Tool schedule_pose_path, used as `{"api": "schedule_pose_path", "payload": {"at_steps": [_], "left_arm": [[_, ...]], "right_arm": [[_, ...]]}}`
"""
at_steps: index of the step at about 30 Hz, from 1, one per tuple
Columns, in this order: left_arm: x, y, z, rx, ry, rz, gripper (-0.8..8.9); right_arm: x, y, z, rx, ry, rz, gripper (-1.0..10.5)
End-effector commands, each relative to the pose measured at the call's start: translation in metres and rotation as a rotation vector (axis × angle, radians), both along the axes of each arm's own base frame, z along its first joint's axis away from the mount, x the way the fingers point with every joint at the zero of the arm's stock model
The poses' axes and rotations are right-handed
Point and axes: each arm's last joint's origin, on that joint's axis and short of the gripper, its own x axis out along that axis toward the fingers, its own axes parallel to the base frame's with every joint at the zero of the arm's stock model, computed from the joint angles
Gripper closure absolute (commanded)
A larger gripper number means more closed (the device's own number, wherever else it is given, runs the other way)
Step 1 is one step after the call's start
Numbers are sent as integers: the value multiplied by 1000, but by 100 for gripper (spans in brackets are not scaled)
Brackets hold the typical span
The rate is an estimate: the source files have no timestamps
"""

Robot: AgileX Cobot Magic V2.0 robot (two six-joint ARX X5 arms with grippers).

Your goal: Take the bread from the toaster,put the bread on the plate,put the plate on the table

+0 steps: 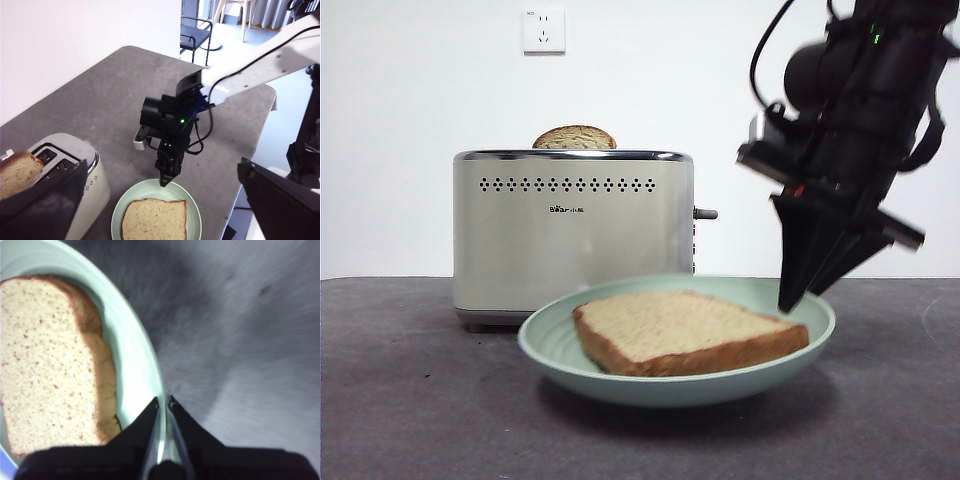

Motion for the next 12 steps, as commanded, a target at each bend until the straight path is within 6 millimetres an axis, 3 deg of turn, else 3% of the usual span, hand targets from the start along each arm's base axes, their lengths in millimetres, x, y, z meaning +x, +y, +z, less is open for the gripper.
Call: {"api": "schedule_pose_path", "payload": {"at_steps": [1,9,12], "left_arm": [[0,0,-1,3,16,5,311],[1,-1,-2,13,27,6,311],[0,-1,-4,21,36,8,311]], "right_arm": [[4,4,-12,20,34,21,963],[11,9,-27,12,31,32,955],[13,10,-27,23,4,31,880]]}}
